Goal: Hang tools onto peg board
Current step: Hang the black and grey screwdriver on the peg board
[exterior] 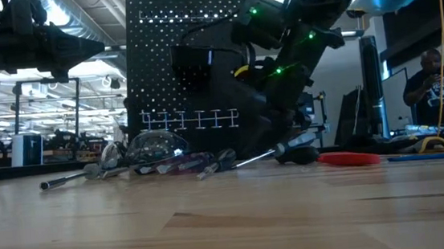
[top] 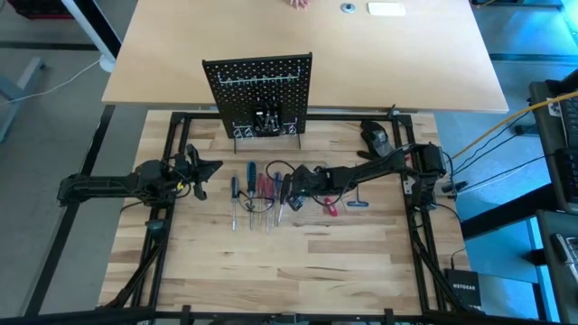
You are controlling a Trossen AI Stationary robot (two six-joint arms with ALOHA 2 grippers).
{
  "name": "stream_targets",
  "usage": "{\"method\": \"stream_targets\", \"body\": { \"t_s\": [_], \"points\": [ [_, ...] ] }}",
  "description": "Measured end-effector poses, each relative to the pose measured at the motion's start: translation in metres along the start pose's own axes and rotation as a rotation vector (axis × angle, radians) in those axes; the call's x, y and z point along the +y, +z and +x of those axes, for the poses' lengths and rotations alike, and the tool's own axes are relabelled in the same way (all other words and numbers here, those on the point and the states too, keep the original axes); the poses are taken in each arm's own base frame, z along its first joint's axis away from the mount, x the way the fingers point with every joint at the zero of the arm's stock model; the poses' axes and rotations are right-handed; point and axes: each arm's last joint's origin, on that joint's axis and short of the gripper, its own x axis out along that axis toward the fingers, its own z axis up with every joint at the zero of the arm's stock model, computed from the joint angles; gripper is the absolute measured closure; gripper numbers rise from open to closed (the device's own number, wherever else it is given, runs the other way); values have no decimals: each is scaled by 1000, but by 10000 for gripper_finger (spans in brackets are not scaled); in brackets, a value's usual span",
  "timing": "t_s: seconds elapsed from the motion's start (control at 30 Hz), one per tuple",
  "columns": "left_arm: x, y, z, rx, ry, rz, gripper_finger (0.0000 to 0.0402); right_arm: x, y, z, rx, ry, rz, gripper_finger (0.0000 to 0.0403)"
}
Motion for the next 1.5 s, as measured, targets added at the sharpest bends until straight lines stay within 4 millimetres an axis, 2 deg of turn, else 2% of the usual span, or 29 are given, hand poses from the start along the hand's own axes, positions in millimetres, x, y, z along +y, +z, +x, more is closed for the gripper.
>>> {"method": "stream_targets", "body": {
  "t_s": [0.2,0.33,0.53,0.73,1.0,1.27,1.5],
  "points": [
    [0,0,0,0,0,0,400,-2,-8,-8,255,0,-62,182],
    [0,0,0,1,0,0,400,-3,-8,-14,339,-42,-121,182],
    [0,0,0,2,1,1,400,1,-2,-19,347,-35,-189,182],
    [0,0,0,5,0,1,400,-5,-7,-22,420,-85,-238,182],
    [0,0,0,2,0,1,400,-6,-7,-24,432,-95,-244,182],
    [0,0,0,5,0,2,400,-17,-13,-46,549,-196,-265,182],
    [0,0,0,2,1,0,400,-18,-12,-44,514,-246,-289,182]
  ]
}}
